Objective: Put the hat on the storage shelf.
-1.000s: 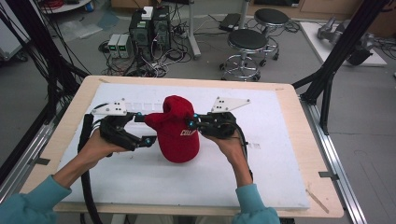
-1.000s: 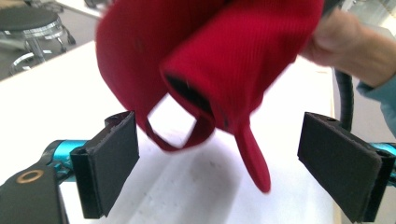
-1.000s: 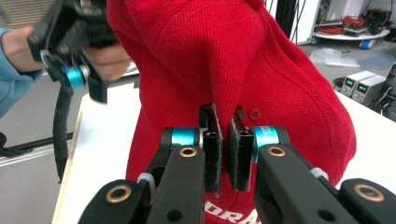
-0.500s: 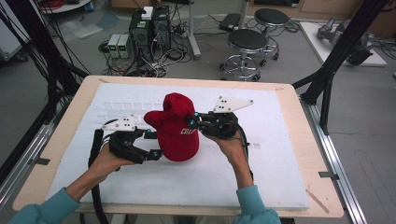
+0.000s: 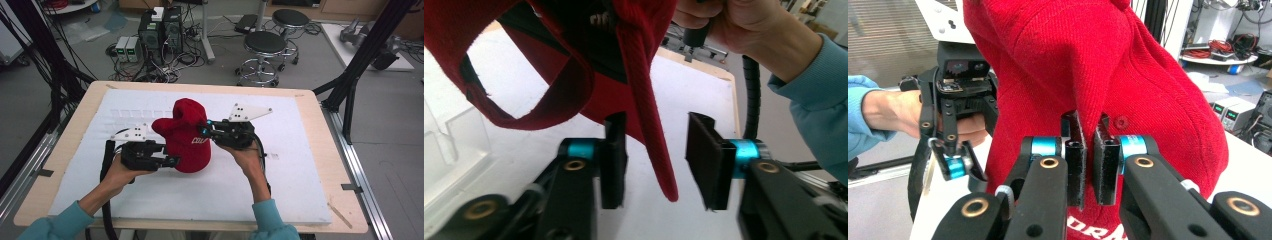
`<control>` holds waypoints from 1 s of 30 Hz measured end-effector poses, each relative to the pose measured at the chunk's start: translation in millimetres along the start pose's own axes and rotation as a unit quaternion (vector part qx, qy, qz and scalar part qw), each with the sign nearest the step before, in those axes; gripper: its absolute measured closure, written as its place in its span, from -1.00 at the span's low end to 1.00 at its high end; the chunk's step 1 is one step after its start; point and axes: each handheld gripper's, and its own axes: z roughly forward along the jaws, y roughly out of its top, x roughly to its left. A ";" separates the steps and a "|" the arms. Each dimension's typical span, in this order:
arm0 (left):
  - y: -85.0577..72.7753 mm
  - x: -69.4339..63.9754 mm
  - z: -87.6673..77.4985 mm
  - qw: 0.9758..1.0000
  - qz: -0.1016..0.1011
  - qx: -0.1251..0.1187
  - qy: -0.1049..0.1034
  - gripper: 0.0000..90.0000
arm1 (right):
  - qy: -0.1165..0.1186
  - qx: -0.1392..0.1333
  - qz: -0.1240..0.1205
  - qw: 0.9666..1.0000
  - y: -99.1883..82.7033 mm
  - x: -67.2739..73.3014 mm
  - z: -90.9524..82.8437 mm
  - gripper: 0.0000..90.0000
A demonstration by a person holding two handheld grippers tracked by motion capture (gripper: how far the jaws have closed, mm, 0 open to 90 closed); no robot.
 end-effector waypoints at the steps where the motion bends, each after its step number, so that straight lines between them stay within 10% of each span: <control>1: 0.1 0.7 -0.6 1.000 0.000 -0.004 -0.002 0.47 | 0.000 0.000 -0.001 1.000 0.0 0.1 0.7 0.92; 20: 1.0 1.0 -6.1 1.000 -0.008 -0.009 0.020 0.89 | 0.015 -0.017 -0.007 1.000 0.5 2.0 3.9 0.80; 30: 0.8 1.8 -9.9 0.999 -0.001 -0.012 0.043 0.89 | -0.042 -0.030 0.022 0.998 0.2 0.0 -0.2 -0.77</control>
